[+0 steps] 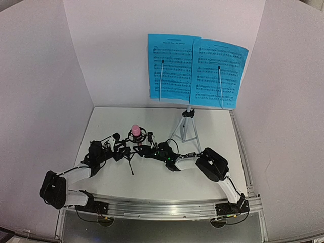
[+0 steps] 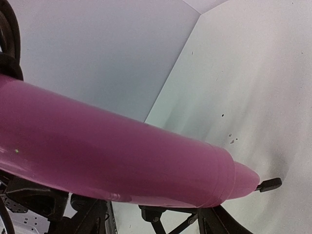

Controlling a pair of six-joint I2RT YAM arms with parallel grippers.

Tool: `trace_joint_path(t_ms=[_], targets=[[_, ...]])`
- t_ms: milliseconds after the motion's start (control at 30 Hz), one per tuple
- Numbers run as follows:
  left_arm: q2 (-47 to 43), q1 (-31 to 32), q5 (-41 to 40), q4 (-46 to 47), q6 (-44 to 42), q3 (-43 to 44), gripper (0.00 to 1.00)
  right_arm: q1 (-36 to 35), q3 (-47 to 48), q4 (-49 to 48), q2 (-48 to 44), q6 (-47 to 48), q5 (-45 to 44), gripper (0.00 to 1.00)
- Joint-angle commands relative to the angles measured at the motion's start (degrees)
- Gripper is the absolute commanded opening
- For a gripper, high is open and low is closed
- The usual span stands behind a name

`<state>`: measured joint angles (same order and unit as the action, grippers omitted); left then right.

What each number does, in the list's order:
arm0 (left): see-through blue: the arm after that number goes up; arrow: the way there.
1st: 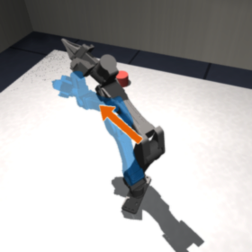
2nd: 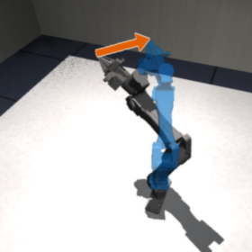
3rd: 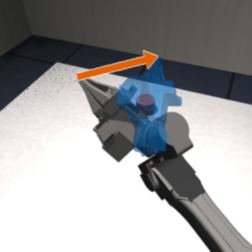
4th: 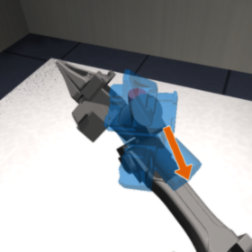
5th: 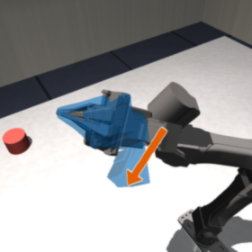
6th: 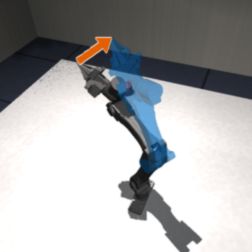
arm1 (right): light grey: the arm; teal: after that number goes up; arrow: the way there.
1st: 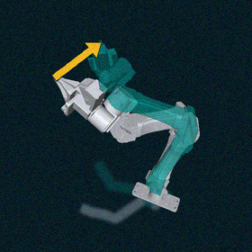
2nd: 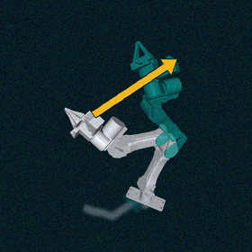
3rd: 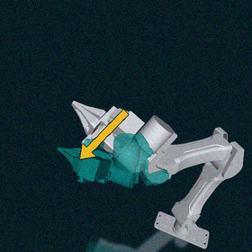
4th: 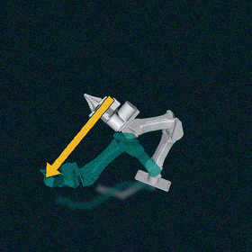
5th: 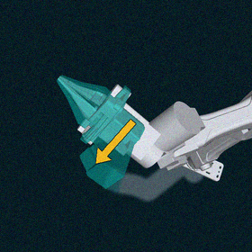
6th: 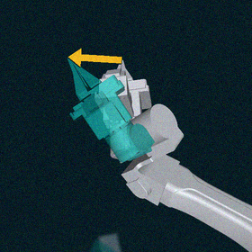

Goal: Pack up the instrument practice props

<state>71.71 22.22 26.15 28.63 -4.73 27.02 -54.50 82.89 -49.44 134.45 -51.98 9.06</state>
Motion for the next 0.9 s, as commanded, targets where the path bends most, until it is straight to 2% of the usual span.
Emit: trace_joint_path(t_ms=[0, 200, 333, 400, 700, 867], targets=[[-3.70, -1.15, 2.91, -4.23, -1.86, 3.14, 0.57, 0.18, 0.30, -1.45, -4.25, 2.00, 1.09, 0.63], [-8.10, -2.58, 7.16, -9.71, -6.71, 2.44, 0.74, 0.31, -1.96, 0.53, -6.02, 4.14, 2.63, 0.66], [-8.29, -3.98, 8.77, -10.61, -7.04, 2.86, 0.78, 0.27, -4.25, 1.36, -6.73, 6.09, 2.68, 0.71], [-7.80, -4.35, 9.22, -10.54, -6.85, 3.71, 0.78, 0.27, -4.61, 2.08, -6.58, 7.15, 2.80, 0.76], [-6.44, -4.40, 14.37, -10.62, -10.47, 6.20, 0.72, 0.10, -9.97, 7.28, -8.62, 11.44, 3.92, 0.81], [-6.24, -4.47, 16.76, -11.43, -11.00, 6.59, 0.62, -0.80, -13.32, 11.61, -12.83, 17.85, 2.83, 0.85]])
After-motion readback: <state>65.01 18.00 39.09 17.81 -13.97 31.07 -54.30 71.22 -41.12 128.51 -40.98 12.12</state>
